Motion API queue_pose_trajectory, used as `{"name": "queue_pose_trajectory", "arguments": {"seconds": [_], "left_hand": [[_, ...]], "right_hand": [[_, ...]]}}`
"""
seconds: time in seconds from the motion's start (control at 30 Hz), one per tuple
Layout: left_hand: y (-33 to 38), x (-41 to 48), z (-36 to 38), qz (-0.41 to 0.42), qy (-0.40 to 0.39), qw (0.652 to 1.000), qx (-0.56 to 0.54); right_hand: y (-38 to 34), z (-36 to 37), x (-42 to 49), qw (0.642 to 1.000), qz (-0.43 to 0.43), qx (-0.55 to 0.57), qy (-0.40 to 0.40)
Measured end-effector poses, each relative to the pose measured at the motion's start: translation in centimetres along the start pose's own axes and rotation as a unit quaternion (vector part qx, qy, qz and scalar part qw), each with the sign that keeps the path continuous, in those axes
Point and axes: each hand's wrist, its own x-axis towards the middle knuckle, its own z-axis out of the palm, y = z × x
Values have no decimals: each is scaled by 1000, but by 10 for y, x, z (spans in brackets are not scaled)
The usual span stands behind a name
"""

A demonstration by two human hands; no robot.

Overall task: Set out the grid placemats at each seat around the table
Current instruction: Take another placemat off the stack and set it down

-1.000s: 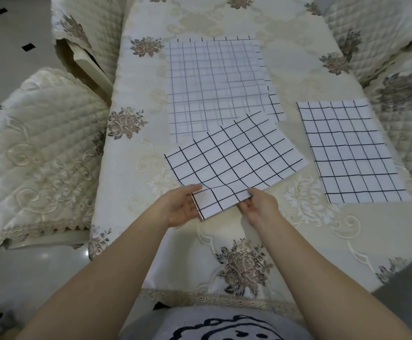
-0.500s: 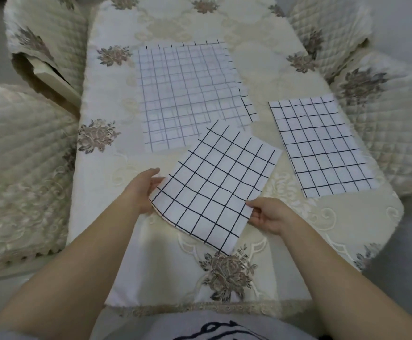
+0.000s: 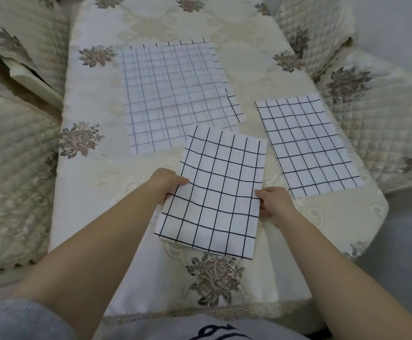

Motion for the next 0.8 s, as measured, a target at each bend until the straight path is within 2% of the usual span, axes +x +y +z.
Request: {"name": "queue_pose_trajectory", "arguments": {"seconds": [0.07,0.2,0.4,0.53,0.8], "left_hand": [[-4,2,0,6,2,1000,-9],[-10,-4,-8,10,36,999,-19],[-35,-16,-48,5,114,991,-75],[-56,-25,-88,-8,155,982,-105],[-78,-25,-161,-15,201,965,-170]], "right_hand": [[-1,2,5,998,-30,-41,24],[-10,16,9,994,-77,-73,22],[-31,66,6,982,-154,-103,-36],[-50,112,-3,975,-173,-112,-87],[-77,198,-18,964,-207,-126,-113]]}}
